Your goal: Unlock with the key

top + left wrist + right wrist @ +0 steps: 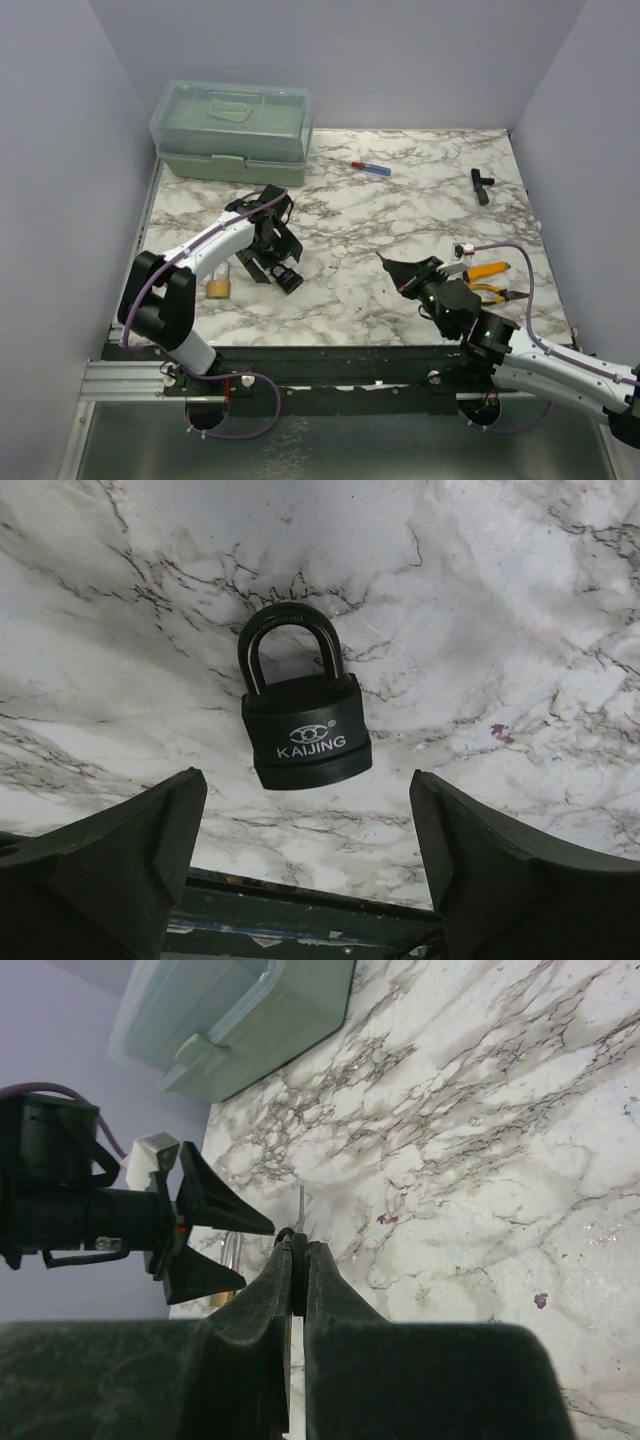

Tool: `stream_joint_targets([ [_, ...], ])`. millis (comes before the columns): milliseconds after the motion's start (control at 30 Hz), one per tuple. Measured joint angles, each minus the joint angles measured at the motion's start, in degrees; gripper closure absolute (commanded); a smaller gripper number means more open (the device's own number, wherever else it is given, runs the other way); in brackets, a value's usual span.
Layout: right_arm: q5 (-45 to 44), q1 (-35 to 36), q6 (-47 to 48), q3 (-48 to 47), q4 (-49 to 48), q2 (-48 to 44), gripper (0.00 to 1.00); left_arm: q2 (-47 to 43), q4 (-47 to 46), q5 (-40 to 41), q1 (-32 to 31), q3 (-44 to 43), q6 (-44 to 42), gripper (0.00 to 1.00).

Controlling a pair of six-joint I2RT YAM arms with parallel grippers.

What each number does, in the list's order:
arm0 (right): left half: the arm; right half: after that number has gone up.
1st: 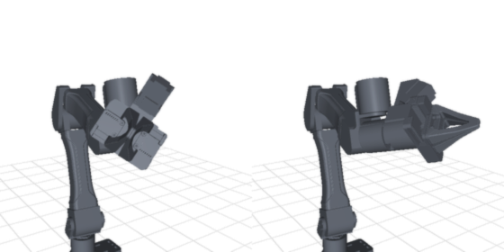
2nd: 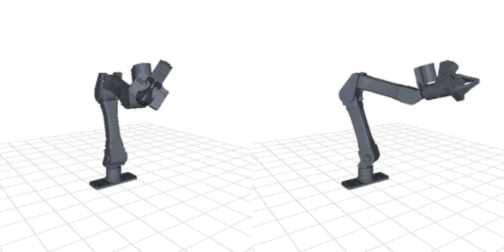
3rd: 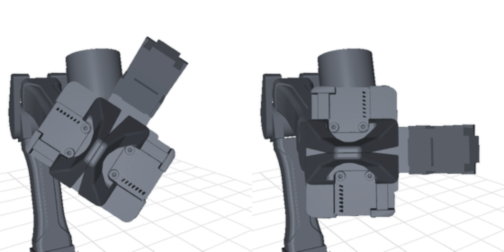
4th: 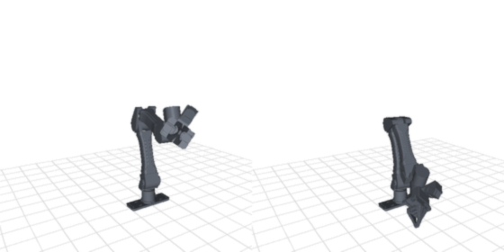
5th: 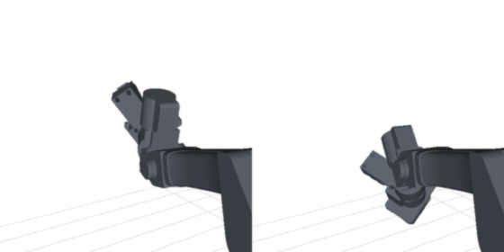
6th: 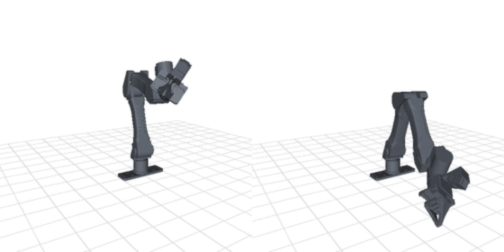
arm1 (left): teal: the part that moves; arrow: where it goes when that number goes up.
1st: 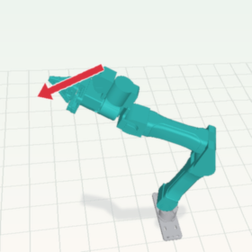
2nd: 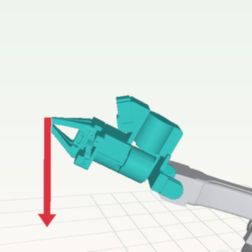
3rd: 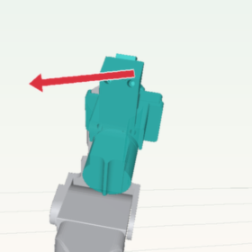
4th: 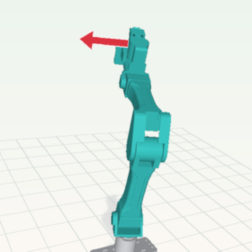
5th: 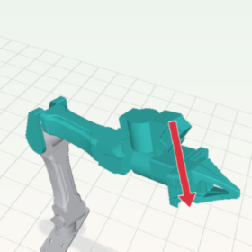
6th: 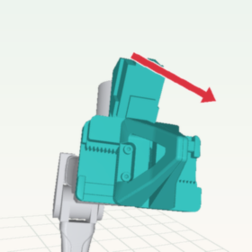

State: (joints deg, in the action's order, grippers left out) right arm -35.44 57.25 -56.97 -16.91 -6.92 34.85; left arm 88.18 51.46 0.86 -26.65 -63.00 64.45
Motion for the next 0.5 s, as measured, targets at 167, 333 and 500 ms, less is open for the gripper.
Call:
stream_joint_targets([
  [167,-0.66,0.0,0.04,0.09,1.38,-2.54,0.99,6.51,-1.14,-0.04,-1.36,-1.09,0.22,0.11],
  [333,-0.79,0.0,0.04,0.79,2.8,-4.52,0.99,11.54,-1.68,-0.02,-2.27,-1.95,0.26,0.13],
  [500,-0.94,0.0,0.04,1.64,4.04,-6.23,0.99,13.22,-2.1,-0.02,-2.73,-2.14,0.7,0.19],
])
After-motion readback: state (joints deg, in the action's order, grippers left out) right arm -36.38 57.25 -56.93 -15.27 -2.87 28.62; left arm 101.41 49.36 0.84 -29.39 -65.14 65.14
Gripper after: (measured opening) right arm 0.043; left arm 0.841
